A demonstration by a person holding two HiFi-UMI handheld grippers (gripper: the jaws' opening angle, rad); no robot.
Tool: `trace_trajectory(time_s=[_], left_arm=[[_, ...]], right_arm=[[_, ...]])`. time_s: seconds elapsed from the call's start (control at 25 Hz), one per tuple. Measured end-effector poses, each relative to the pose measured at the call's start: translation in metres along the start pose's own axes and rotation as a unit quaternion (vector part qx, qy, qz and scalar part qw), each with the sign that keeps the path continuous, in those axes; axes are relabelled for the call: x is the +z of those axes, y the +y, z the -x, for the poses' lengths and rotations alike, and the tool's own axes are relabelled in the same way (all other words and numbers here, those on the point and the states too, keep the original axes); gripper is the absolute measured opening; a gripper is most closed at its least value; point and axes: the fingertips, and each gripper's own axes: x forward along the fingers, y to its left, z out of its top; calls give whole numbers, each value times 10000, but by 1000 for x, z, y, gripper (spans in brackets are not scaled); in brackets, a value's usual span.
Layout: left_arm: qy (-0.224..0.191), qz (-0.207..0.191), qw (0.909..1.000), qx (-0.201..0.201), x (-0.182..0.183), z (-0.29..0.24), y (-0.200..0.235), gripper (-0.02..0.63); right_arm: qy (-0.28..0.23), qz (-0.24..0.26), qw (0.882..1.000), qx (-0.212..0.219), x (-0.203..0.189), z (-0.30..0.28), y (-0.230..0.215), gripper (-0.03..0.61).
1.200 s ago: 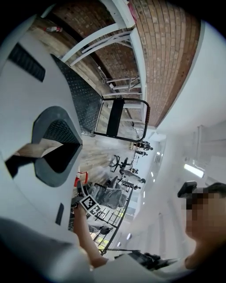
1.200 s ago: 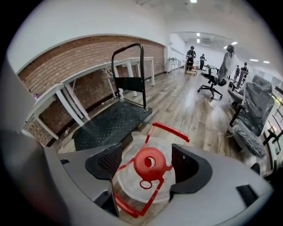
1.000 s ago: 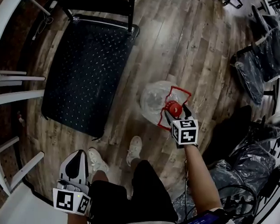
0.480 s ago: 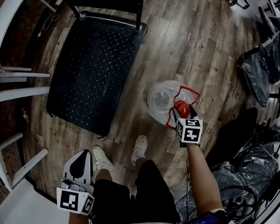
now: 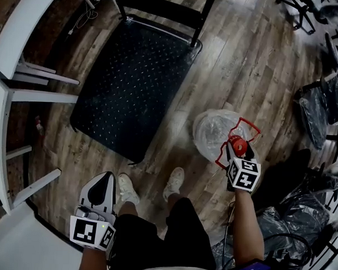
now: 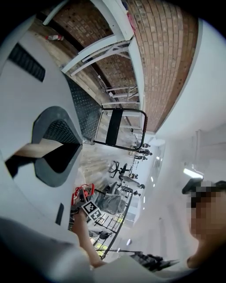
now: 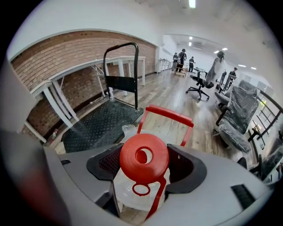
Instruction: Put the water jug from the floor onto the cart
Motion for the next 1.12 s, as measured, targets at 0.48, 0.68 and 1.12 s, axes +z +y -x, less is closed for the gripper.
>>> trace_trajectory(time_s=[0.48, 0.68, 1.12], left_arm=[[-651, 265, 9961, 539, 37, 63, 74, -2], [-757, 444, 9924, 867, 28, 97, 123, -2], [-773, 901, 9811, 1530, -20, 189, 218, -2]], right_arm=[[-305, 817, 9954, 388, 105, 105, 76, 313], [-449, 1141, 9895, 771, 136, 117, 147, 313], [-497, 1773, 9675, 1732, 165, 99, 337, 313]])
